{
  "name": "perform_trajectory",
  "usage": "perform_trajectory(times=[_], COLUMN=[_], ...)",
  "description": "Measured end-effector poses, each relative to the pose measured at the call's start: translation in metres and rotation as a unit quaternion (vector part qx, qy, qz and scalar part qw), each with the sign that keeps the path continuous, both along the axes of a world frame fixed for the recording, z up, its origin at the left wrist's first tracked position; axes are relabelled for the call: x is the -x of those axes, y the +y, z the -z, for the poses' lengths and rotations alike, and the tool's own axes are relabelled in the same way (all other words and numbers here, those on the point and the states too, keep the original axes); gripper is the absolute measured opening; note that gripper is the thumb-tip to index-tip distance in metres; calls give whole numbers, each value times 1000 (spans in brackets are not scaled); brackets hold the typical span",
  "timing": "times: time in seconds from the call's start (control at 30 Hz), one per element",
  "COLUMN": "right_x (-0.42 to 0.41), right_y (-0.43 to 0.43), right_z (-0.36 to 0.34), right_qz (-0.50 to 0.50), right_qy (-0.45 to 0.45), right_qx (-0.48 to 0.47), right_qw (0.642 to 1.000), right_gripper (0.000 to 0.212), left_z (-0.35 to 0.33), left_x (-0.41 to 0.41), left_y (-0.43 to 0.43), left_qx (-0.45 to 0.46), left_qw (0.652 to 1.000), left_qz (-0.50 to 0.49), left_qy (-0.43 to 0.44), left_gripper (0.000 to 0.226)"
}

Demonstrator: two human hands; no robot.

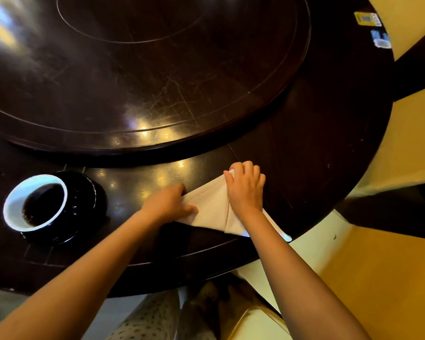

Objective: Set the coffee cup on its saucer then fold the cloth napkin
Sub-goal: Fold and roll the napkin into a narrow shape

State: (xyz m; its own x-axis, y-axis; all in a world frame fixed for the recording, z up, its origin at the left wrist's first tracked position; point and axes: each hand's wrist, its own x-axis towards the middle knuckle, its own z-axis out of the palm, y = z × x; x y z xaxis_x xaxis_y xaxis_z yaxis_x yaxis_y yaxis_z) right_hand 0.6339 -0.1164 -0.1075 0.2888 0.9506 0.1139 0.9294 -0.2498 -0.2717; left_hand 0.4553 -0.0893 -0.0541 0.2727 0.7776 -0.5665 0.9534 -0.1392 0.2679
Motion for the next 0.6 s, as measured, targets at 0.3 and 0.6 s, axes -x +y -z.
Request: perform_trajectory(times=[0.3,0.6], right_x=[-46,-68], right_y=[13,-1], right_z=[-29,-33], right_qz=[-123,-165], right_qy=[160,302], right_qx=[169,216], right_qw=[965,914], right_gripper=[29,21], left_z=[-33,-39], left_x=[5,-3], left_y=[37,40], left_qx=[5,-161], left_qw=[1000,985], left_qz=[14,2], left_qy=[18,-53], left_gripper=[49,24])
